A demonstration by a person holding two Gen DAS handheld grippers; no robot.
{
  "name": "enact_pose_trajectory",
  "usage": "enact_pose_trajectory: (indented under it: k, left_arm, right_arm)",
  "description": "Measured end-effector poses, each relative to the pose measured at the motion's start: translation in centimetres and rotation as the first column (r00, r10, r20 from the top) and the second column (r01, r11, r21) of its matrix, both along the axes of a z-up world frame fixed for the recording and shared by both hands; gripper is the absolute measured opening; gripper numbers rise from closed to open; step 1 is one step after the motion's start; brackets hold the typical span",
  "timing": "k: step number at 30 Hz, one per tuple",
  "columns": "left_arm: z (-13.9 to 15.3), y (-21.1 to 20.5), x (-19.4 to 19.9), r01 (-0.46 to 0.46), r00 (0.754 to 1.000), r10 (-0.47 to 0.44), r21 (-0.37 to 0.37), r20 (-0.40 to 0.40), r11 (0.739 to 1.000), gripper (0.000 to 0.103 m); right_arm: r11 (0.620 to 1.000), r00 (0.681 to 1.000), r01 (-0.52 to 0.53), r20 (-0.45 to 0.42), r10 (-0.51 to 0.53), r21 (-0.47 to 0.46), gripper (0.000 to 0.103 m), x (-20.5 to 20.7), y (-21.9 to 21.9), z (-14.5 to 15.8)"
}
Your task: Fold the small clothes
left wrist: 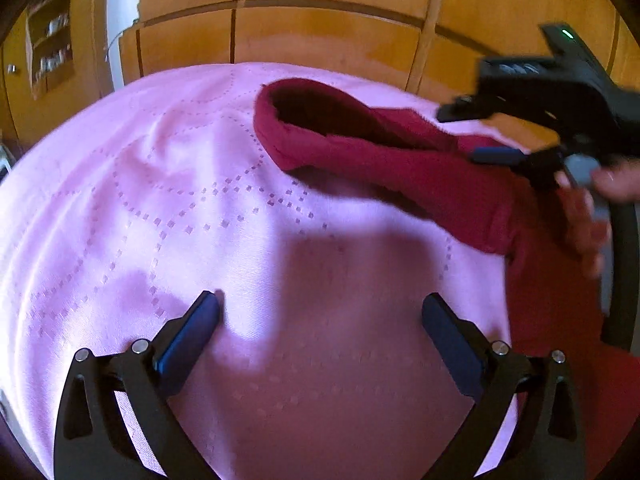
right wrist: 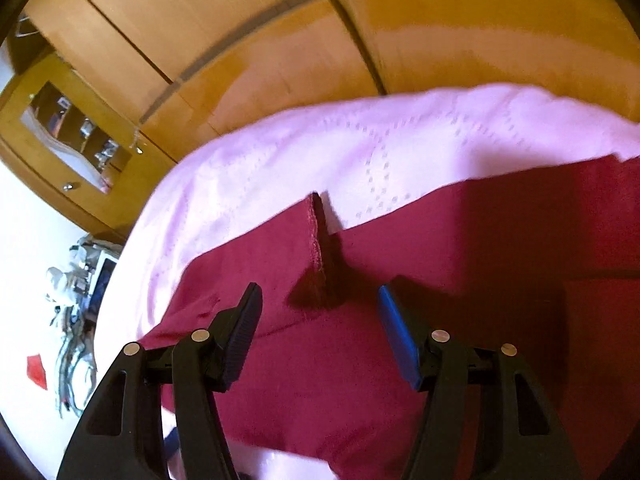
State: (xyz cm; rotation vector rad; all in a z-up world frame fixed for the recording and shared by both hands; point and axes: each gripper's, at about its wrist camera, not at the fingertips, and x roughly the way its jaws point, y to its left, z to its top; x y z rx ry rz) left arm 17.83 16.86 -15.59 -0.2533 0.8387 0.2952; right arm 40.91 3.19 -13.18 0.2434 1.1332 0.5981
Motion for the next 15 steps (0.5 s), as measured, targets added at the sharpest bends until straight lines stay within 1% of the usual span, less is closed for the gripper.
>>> enact_pose_trajectory:
  k: [1,2,3,4,5,6,7,9,12,14,15]
  left_arm:
    - [0.0,-0.1,0.1,0.000,1.000,0.000,0.004,-0.002,1.000,0.101]
    - [0.0,-0.1,0.2,0.000,1.000,0.000,0.004,-0.001,1.000,0.101]
    - [0.0,-0.1,0.2,0.000,1.000,0.000,0.002,0.001,1.000,0.101]
    - [-0.1,-0.1,0.3,0.000,1.000,0.000,-0.001,0.005,1.000,0.101]
    - [-0.1,-0.1,0.3,0.000,1.000,0.000,-0.002,0.005,1.000,0.101]
    - [-0.1,-0.2,0.5,0.000,1.000,0.000,-0.002,0.005,1.000,0.101]
    - [-0.1,-0.2,0.6,0.000,1.000,0.000,-0.002,0.005,1.000,0.101]
    - [-0.2,-0.1,0.6,0.000,1.000,0.000,-0.003,0.007,1.000,0.101]
    - [-0.2,-0.1,0.5,0.001,1.000,-0.001,-0.009,0.011,1.000,0.101]
    - [0.0,0.1,0.0,0.001,1.000,-0.001,-0.018,0.018,1.000,0.101]
    - [0.1,0.2,0.1,0.002,1.000,-0.002,-0.022,0.021,1.000,0.101]
  right_arm:
    - [1.000,1.000,0.000,-0.012,0.000,-0.007,0.050,0.1,0.4,-0.4]
    - [1.000,1.000,0.004,-0.026,-0.004,-0.026,0.043,0.3,0.8,-1.0]
    - [0.999,1.000,0.008,-0.028,-0.008,-0.032,0.028,0.5,1.1,-1.2]
    - [1.000,1.000,0.002,-0.028,-0.003,-0.022,0.019,0.6,1.2,-1.3]
    - [1.000,0.999,-0.017,-0.040,0.017,-0.002,0.016,0.5,1.4,-1.1]
    - [1.000,0.999,-0.021,-0.035,0.021,0.004,0.009,0.3,1.3,-0.8]
    - [1.000,1.000,-0.022,-0.019,0.022,0.012,0.008,-0.1,1.2,-0.3]
    - [0.999,0.999,-0.027,0.039,0.025,0.044,0.008,-1.2,0.1,1.8]
    - [0.998,0.991,-0.002,0.130,-0.005,0.060,0.008,-2.5,-2.5,4.7]
    - [0.996,0.985,0.034,0.165,-0.048,0.086,0.000,-3.3,-5.3,6.4]
    - [0.994,0.981,0.056,0.178,-0.073,0.098,0.000,-3.8,-6.9,7.2]
